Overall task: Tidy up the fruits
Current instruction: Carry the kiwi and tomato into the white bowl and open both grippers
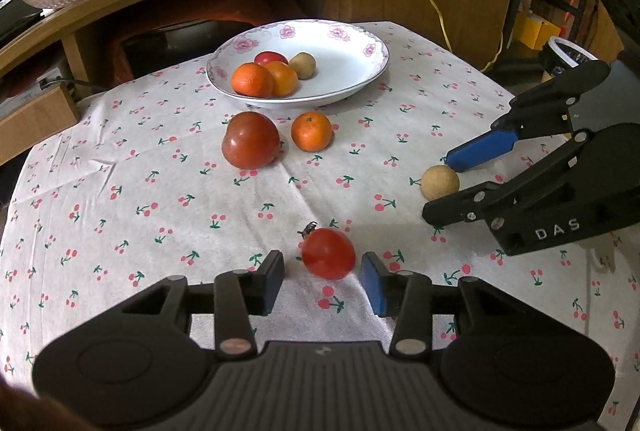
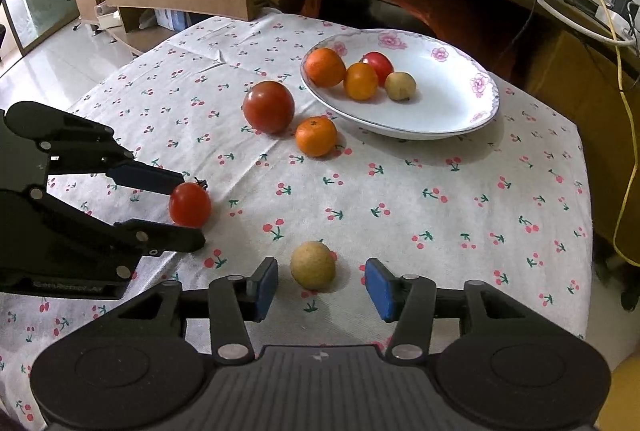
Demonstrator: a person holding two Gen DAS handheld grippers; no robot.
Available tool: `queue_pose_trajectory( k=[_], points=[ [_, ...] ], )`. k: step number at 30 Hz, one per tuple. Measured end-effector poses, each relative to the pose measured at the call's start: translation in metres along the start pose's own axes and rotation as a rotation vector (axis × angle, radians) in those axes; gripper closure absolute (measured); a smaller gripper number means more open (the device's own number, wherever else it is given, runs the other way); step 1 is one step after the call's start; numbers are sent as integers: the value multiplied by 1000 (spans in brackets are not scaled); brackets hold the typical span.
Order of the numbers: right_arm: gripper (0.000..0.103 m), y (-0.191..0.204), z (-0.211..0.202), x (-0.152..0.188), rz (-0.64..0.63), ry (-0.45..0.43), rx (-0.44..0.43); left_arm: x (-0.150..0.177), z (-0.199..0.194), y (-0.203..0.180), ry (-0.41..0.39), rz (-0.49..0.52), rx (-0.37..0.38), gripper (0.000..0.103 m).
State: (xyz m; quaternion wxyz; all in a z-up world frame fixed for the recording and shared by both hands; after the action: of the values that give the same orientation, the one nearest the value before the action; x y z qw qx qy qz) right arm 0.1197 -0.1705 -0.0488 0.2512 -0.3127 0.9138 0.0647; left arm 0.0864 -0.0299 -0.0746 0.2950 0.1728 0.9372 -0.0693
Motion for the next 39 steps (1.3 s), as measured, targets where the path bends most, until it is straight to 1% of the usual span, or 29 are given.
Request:
queue_pose_trajectory(
  k=[2,3,4,6,12,16,25,27,33,39],
  points=[
    [63,2,0,-1,-6,3,5,0,0,-1,-1,2,-4,56],
    [69,2,0,-1,-5,5,4,-1,0,-2,-2,4,-5,59],
    [75,2,0,-2,-4,9,3,-1,0,-3,-1,4,-1,64],
    [80,3,0,-3,-2,15,9,-3,0,-3,5,0,13,69],
    [80,0,0,-5,23,18,8,-8,1,-4,10,-8,12,70],
    [80,-4,-4,-10,45,-7,3,-18,-3,-3,-15,-21,15,70],
    [80,-13,-13,-37,89,-72,-2,-53,-4,0,-72,-28,4,70],
    [80,-16,-14,-42,99,-84,7,-61,-3,3,-79,-32,-1,70],
    [80,-33,-10,-63,132,-111,24,-87,8,12,-95,-33,-30,70],
    [79,-50,5,-82,166,-119,42,-107,30,23,-86,-56,-41,70]
  ],
)
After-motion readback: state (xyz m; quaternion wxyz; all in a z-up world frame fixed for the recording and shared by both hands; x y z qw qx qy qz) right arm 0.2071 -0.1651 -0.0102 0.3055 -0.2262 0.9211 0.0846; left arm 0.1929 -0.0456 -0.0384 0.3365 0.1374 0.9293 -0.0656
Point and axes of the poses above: each gripper's, at about its wrist camera, not at the fingertips, and z roughly the way its jaws point, y to its left, x to its underside, the point moved 2 cm from there along z, roughly the way its jaws point, and after that the axes turned 4 degrees about y, right-handed, at the moved point
